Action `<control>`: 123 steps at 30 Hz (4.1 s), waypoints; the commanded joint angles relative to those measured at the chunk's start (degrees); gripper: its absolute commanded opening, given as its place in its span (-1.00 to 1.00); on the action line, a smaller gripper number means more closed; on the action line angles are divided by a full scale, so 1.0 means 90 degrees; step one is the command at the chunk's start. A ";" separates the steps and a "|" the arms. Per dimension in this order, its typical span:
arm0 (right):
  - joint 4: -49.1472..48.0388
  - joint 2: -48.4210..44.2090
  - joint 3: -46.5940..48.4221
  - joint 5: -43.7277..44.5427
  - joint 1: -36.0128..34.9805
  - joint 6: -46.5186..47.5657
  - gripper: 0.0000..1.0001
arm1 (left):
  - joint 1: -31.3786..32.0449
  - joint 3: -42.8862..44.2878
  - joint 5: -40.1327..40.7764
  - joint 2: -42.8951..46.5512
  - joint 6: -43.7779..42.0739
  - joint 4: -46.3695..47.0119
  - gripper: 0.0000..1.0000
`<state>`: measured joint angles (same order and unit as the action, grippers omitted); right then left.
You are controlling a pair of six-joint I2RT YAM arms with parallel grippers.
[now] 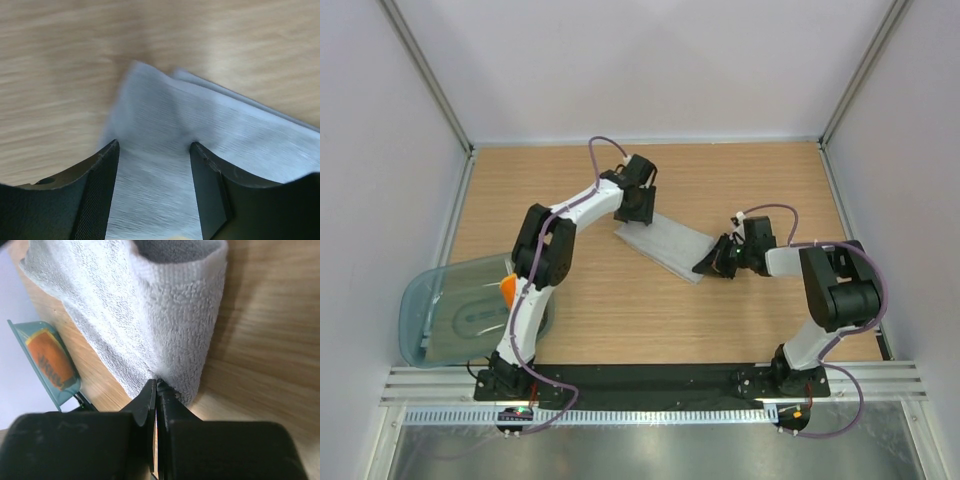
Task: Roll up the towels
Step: Fold the towel, then roll the towel
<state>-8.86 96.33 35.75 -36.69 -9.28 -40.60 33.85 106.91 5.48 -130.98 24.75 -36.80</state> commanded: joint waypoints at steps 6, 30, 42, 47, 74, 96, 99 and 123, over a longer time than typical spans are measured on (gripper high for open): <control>0.1472 -0.0605 0.0168 0.0307 -0.0111 0.0546 -0.91 | -0.0490 0.0045 0.0748 0.0235 -0.0358 -0.0472 0.19; 0.1913 0.0721 0.2278 0.0727 0.0230 0.0849 -0.66 | 0.1776 -0.1147 0.0427 0.2141 0.0609 -0.0101 0.28; 0.2283 0.0684 0.1926 0.0766 0.0465 0.1122 -0.66 | 0.2332 -0.1245 0.0348 0.1789 0.0746 0.0104 0.13; 0.3102 -0.0194 0.2326 0.1564 0.0455 0.1376 -0.21 | 0.2927 -0.1244 0.1070 0.1897 0.0317 0.0085 0.13; 0.5741 -0.3721 0.2298 0.5073 0.1236 0.1034 0.38 | 0.3720 -0.0649 0.1735 0.0558 -0.0709 0.0592 0.11; 0.5643 -0.3887 0.2415 0.4916 0.1275 0.0947 0.38 | 0.3759 -0.0561 0.2233 0.0959 -0.0983 0.0671 0.08; 0.5623 -0.3868 0.2444 0.4868 0.1285 0.0956 0.38 | 0.3788 -0.0571 0.2243 0.0950 -0.1031 0.0670 0.07; 0.5633 -0.3722 0.2405 0.4711 0.1324 0.1005 0.36 | 0.3574 -0.1440 0.1550 0.0383 -0.0710 0.1383 -0.20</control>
<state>42.50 62.70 56.03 6.39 2.37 -31.79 67.05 95.37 21.34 -126.50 17.32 -26.46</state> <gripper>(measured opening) 0.686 0.435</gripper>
